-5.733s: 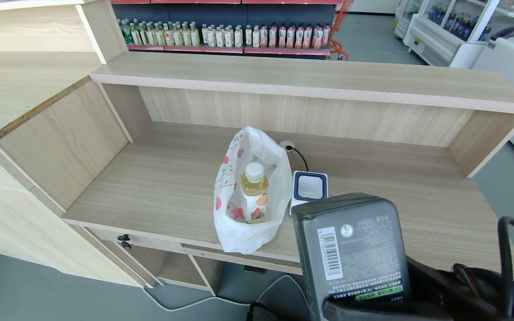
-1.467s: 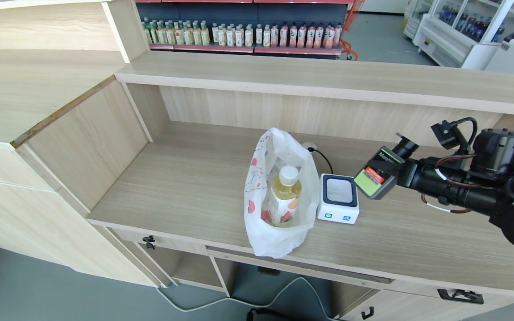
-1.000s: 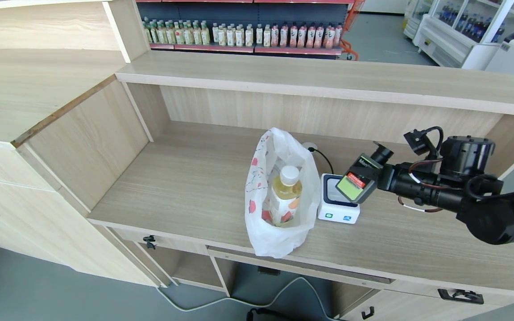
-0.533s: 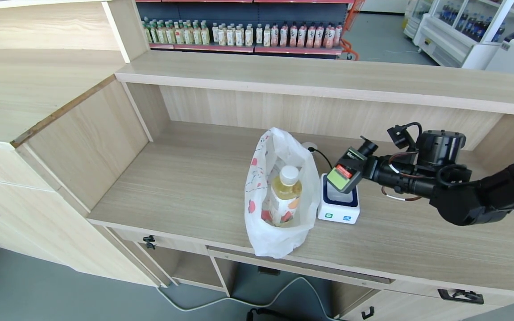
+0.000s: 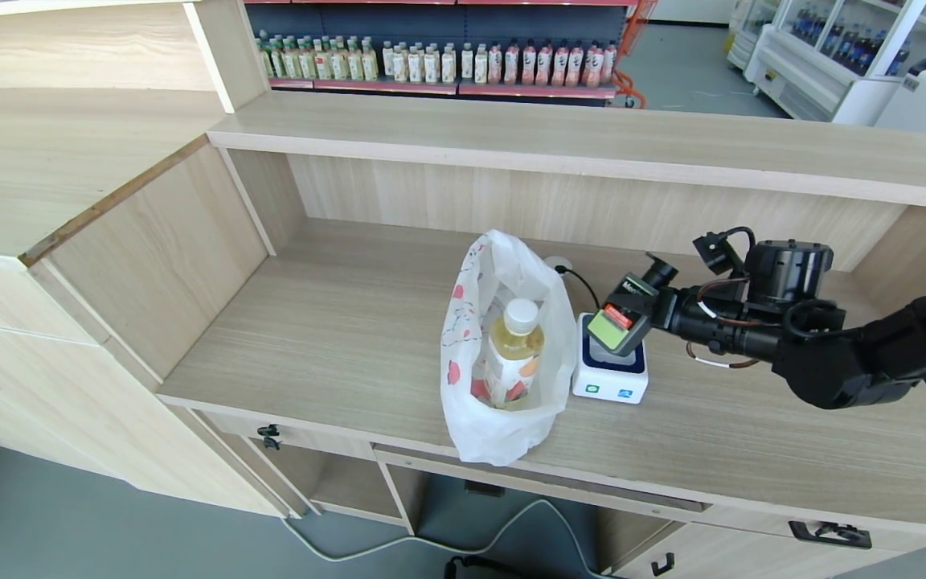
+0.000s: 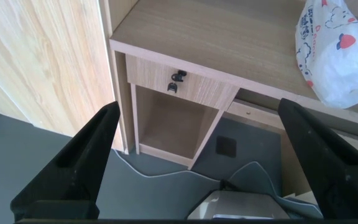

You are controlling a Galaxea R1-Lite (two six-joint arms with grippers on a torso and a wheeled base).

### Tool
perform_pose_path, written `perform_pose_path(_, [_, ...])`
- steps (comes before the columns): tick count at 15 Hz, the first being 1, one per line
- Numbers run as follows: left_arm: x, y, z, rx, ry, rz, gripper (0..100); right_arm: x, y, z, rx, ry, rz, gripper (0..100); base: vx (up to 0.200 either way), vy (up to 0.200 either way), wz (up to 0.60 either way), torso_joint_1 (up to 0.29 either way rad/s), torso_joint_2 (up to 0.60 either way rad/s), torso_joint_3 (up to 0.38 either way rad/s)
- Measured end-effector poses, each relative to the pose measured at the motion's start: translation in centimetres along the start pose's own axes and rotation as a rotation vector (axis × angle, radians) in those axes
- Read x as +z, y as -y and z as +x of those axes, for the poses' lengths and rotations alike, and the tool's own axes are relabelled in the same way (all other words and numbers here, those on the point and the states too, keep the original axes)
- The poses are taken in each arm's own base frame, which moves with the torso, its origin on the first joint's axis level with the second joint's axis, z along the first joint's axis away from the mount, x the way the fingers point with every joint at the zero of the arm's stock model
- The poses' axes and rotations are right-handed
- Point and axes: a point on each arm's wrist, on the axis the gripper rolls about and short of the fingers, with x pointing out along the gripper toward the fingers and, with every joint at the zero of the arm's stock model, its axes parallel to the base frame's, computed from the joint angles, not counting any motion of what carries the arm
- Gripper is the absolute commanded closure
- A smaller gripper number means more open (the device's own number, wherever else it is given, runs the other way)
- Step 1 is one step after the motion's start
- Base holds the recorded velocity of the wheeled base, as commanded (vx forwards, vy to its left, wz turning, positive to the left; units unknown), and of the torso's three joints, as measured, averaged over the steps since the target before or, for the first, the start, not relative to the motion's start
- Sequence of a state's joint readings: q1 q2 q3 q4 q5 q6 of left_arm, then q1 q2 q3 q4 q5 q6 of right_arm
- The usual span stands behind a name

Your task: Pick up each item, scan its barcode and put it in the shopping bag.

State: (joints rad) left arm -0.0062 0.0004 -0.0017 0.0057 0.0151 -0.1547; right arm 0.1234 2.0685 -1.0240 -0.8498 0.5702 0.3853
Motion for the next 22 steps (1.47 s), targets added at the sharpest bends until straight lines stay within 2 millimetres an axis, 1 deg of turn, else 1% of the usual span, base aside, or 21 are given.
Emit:
perform_pose_path(5, [0.0,0.0,0.0,0.0,0.0,0.0,0,0.0,-0.2,0.3,0.024,-0.007,-0.004,100,0.0,0.0,0.0,0.0,0.0,0.0])
perform_pose_path(11, [0.0,0.0,0.0,0.0,0.0,0.0,0,-0.7,-0.5,1.0,0.038,-0.025,-0.001,100,0.0,0.0,0.0,0.0,0.0,0.0])
perform_pose_path(17, [0.0,0.0,0.0,0.0,0.0,0.0,0,-0.6,-0.4,1.2,0.035,-0.022,-0.016,100,0.0,0.0,0.0,0.0,0.0,0.0])
perform_pose_path(20, [0.0,0.0,0.0,0.0,0.0,0.0,0,-0.2,-0.6,0.7,0.011,-0.001,-0.089,100,0.0,0.0,0.0,0.0,0.0,0.0])
perform_pose_path(21, [0.0,0.0,0.0,0.0,0.0,0.0,0,0.2,-0.7,0.0,-0.02,0.016,-0.144,100,0.0,0.0,0.0,0.0,0.0,0.0])
perform_pose_path(22, [0.0,0.0,0.0,0.0,0.0,0.0,0,1.0,-0.9,-1.1,-0.049,0.041,-0.204,100,0.0,0.0,0.0,0.0,0.0,0.0])
